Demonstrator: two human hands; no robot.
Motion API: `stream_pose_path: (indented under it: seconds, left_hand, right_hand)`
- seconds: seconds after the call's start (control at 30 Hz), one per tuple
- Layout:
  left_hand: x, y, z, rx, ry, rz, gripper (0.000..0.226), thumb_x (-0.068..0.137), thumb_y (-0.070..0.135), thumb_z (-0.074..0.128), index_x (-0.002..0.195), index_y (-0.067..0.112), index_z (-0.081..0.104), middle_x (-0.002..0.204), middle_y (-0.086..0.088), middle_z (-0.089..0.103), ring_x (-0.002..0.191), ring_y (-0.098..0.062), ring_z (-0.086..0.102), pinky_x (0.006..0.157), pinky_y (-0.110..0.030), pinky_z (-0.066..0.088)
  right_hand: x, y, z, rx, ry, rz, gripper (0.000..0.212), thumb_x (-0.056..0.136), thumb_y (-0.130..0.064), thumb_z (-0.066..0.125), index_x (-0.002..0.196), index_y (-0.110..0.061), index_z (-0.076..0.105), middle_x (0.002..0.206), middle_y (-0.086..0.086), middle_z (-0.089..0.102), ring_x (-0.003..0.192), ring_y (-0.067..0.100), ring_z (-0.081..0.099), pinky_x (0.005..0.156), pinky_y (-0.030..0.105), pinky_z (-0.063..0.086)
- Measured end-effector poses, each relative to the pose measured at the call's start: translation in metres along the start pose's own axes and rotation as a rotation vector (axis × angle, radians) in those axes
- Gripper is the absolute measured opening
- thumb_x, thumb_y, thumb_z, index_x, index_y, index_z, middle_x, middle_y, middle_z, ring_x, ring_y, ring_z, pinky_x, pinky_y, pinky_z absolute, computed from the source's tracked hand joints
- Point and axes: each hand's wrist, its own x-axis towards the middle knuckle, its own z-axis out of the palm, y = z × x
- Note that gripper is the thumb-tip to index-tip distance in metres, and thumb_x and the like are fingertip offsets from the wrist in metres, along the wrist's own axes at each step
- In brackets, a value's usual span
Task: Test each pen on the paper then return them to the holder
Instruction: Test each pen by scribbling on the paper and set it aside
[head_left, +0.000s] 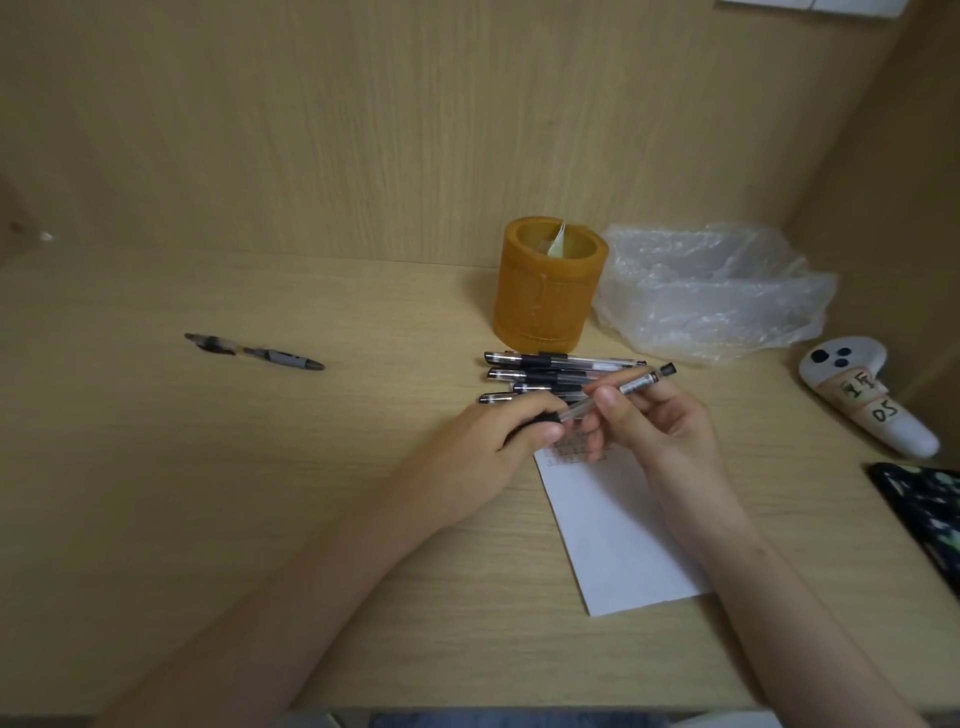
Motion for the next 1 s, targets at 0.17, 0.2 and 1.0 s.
stream_pose_path:
  seconds: [0.17, 0.2, 1.0]
  left_hand:
    - [0.000, 0.003, 0.003, -0.030, 0.017, -0.002, 0.021, 0.090, 0.039, 0.043, 0.105, 0.034, 0.057, 0.094, 0.004, 0.067, 0.090, -0.015, 0.062, 0.084, -0.048, 0.046]
    - [0.000, 0.003, 0.004, -0.040, 0.021, -0.003, 0.022, 0.090, 0.039, 0.043, 0.106, 0.033, 0.058, 0.095, 0.004, 0.068, 0.091, -0.015, 0.062, 0.085, -0.048, 0.046]
    - [-0.004, 0.005, 0.004, -0.120, 0.099, -0.108, 0.018, 0.083, 0.043, 0.060, 0.096, 0.033, 0.054, 0.064, 0.016, 0.060, 0.051, 0.004, 0.045, 0.053, -0.013, 0.032]
  right_hand:
    - [0.002, 0.004, -0.003, 0.056, -0.060, -0.017, 0.043, 0.080, -0.034, 0.069, 0.094, 0.005, 0.058, 0.067, 0.009, 0.063, 0.056, 0.021, 0.056, 0.058, 0.030, 0.050]
    - [0.003, 0.004, -0.004, 0.066, -0.069, -0.016, 0.051, 0.080, -0.038, 0.070, 0.096, 0.008, 0.055, 0.067, 0.009, 0.062, 0.056, 0.021, 0.056, 0.058, 0.030, 0.050]
    - [0.008, -0.007, -0.016, 0.236, 0.177, 0.047, 0.022, 0.089, -0.012, 0.055, 0.070, -0.014, 0.043, 0.049, 0.001, 0.045, 0.039, 0.013, 0.043, 0.040, 0.023, 0.038]
